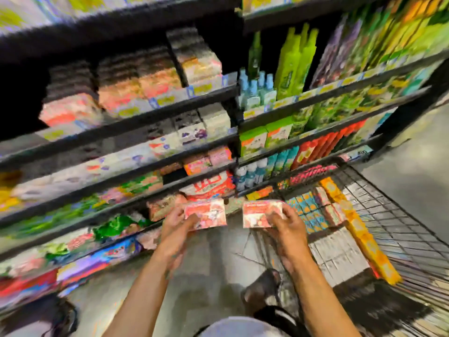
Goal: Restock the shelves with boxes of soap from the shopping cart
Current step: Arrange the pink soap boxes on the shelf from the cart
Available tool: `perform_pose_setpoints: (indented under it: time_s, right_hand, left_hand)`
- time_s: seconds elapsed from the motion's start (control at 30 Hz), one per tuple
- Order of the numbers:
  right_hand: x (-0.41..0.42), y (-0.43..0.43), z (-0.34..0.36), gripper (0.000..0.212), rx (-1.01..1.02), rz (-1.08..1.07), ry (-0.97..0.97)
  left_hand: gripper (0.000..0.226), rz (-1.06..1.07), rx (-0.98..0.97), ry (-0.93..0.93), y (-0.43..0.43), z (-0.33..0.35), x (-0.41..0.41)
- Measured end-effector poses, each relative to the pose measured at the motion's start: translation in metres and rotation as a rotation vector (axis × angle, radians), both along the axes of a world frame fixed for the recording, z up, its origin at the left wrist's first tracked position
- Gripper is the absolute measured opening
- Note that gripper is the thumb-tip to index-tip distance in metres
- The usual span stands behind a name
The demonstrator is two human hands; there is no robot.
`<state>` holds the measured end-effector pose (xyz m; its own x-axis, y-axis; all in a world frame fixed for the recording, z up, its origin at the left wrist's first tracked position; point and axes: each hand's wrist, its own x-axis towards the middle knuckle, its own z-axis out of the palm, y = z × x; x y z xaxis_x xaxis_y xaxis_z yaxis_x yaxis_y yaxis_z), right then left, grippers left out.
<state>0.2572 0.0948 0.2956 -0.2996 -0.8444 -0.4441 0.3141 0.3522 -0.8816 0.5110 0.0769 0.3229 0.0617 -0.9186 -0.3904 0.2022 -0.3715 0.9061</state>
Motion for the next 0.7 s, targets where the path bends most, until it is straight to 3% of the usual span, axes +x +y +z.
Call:
perform_pose_setpoints:
  time_s: [0.07, 0.2, 0.3, 0.57, 0.7]
  right_hand:
    - [0.043, 0.016, 0.013, 0.025, -0.03, 0.03, -0.009]
    - [0.121, 0.044, 0.04, 0.031, -0.094, 0.09, -0.073]
    - [0.168, 0.054, 0.055, 0.028, -0.113, 0.149, -0.09]
    - [0.254, 0.029, 0.089, 0.023, -0.189, 0.287, -0.08]
    - [0.28, -0.005, 0.106, 0.024, -0.223, 0.348, -0.123]
  left_hand:
    - [0.071, 0.021, 0.005, 0.006, 0.027, 0.009, 0.043]
    - [0.037, 0.103, 0.011, -0.002, 0.076, 0.026, 0.122]
    - [0.028, 0.158, 0.011, -0.01, 0.099, 0.041, 0.173]
    - [0.027, 0.222, -0.053, 0.065, 0.096, 0.082, 0.252]
    - [0.038, 0.248, -0.128, 0.038, 0.071, 0.105, 0.276]
